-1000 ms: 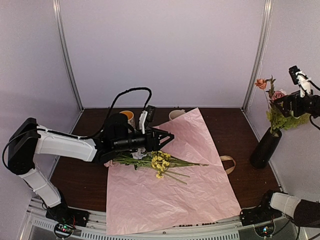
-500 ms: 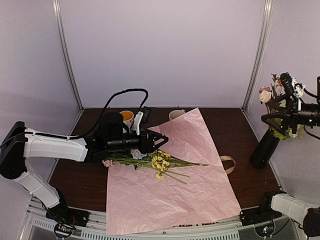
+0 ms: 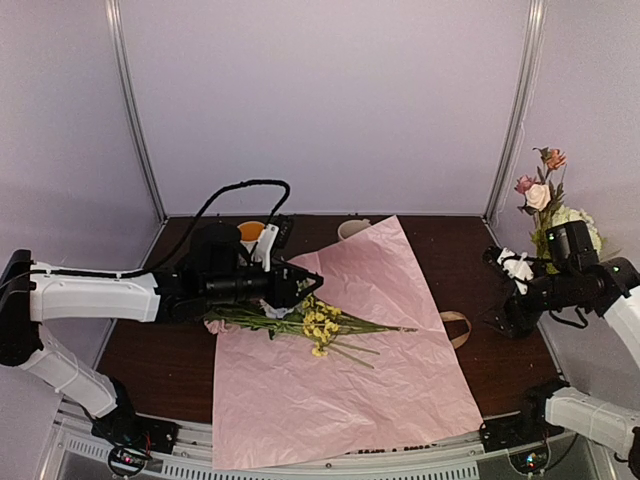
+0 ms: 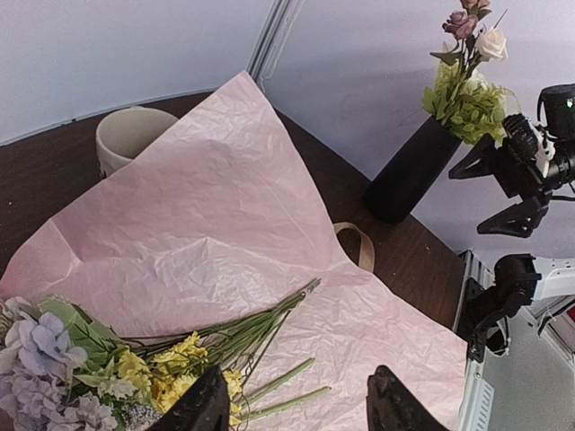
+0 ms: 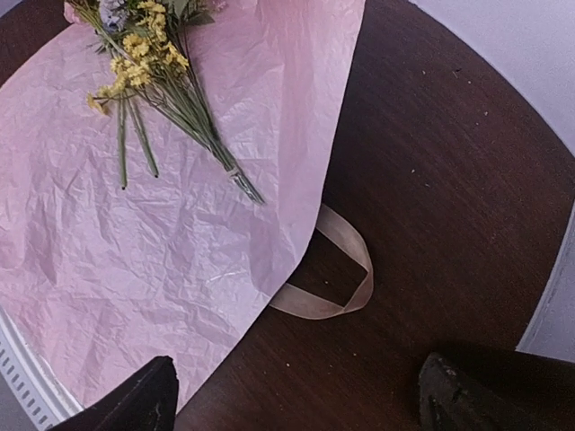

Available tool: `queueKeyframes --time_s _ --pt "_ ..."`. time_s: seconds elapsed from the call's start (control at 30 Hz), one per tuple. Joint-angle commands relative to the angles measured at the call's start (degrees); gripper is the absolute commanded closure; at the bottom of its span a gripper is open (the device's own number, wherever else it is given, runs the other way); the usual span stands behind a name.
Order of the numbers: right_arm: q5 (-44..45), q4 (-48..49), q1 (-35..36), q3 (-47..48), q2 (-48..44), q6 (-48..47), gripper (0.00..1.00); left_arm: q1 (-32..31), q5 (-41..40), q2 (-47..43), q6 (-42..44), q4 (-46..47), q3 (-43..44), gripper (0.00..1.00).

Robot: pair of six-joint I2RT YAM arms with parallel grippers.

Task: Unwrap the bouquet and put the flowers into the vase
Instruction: Pick up the vase from the corner of the board.

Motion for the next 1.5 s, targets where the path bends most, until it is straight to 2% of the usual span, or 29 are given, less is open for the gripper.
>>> queueKeyframes --time_s 0.0,0.13,0.27,0.47,0.57,0.67,0.73,0.93,1.23,1.47 --pt "15.3 8.7 -1.8 -3.2 -2.7 4.1 0.01 0.4 0.2 0.8 1.5 -0.9 2.1 0.45" --pt "18.7 11.0 -8.0 -4.4 -4.8 5.6 0.00 0.4 0.4 1.3 3.2 -1.9 2.8 0.45" --pt "20.2 9.8 -11.9 -5.7 -7.2 2.2 0.00 0.4 0.2 1.8 3.8 -1.0 2.7 0.45" --pt "17.3 -2.0 -13.4 1.1 -6.7 -3.5 0.01 0.4 0.5 3.2 5.4 -0.1 2.9 0.45" --pt "18.6 -8.9 -13.5 4.7 -3.0 -0.6 0.04 0.4 1.2 4.6 6.5 -0.4 3.7 0.45" --pt "21.3 -11.5 -14.1 5.1 -1.5 4.2 0.03 0.5 1.7 5.8 7.3 -0.5 4.8 0.44" --pt "24.3 -10.0 -15.9 4.8 -2.4 5.7 0.00 0.6 2.1 6.6 7.6 -0.3 5.3 0.44" --pt "30.4 -5.3 -18.7 5.9 -0.5 11.0 0.00 0.8 3.6 8.7 7.9 -0.4 6.8 0.44" --pt "24.6 -1.0 -23.9 10.6 8.0 14.9 0.00 1.1 3.8 9.0 8.0 -0.4 7.4 0.44" --pt "21.1 5.2 -25.1 9.2 11.2 15.3 0.00 1.2 3.4 8.3 7.6 -0.3 6.6 0.44"
